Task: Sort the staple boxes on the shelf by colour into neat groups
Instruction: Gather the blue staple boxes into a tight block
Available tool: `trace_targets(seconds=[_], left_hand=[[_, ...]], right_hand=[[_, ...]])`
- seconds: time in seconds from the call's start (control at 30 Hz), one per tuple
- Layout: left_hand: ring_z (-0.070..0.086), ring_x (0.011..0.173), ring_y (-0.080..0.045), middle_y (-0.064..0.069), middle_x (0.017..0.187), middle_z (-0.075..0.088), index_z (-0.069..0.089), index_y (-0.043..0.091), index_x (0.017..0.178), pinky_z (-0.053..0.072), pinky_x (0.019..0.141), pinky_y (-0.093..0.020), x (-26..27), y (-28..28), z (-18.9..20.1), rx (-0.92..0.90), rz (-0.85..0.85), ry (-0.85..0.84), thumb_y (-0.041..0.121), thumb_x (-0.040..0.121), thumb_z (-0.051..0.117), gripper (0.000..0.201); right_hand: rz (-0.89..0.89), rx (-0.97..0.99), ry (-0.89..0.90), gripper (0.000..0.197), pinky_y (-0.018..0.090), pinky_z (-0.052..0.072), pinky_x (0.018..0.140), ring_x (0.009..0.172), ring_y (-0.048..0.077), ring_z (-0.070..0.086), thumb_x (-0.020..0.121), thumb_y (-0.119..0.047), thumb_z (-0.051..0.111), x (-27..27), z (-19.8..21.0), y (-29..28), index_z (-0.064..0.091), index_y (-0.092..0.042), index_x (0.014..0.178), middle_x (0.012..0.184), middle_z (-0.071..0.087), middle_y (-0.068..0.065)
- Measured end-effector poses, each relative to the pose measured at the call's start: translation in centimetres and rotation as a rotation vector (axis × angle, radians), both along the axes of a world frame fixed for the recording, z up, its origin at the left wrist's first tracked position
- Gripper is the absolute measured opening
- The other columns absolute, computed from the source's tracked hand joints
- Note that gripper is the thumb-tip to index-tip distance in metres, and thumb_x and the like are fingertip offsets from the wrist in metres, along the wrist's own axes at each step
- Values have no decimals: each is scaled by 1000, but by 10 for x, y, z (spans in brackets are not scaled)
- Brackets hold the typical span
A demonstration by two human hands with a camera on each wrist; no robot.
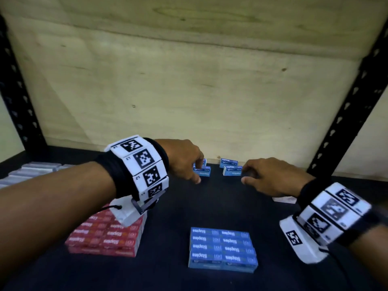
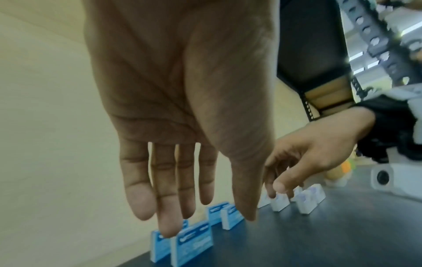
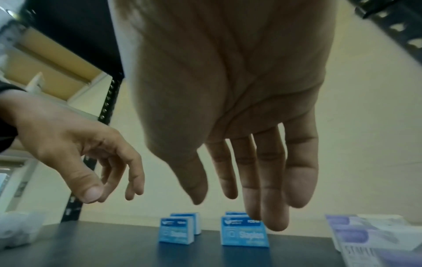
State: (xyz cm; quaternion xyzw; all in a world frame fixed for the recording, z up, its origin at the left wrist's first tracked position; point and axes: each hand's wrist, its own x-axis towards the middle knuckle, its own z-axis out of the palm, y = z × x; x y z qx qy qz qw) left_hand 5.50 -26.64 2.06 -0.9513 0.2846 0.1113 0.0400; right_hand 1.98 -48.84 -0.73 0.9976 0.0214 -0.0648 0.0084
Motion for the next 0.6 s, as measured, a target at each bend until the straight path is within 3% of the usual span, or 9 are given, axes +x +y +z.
trace_targets(seconds=[0.17, 0.3, 0.6], left_hand=[[57, 105, -21, 1, 120, 59, 55, 24, 129, 42, 77, -31, 31, -13, -4, 78, -26, -86, 45, 91, 63, 43], [60, 101, -25, -3, 120, 59, 58, 22, 126, 43, 71, -32, 45, -25, -8, 137, -39, -107, 41, 91, 65, 41], [64, 99, -28, -8, 118, 62, 64, 14, 122, 47, 69, -33, 66, -42, -18, 242, -86, -151, 35, 90, 70, 39]], right_hand=[[-2, -78, 21, 40, 35, 48, 85, 104, 21, 60, 95, -44, 54, 28, 3, -1, 49, -34, 134, 119, 63, -5], [22, -134, 26, 41, 32, 43, 78, 106, 23, 59, 97, -40, 55, 45, 3, 5, 47, -35, 136, 125, 60, 0], [84, -179, 28, 36, 33, 41, 74, 107, 27, 59, 95, -23, 60, 73, -11, 13, 54, -32, 129, 125, 54, 3]])
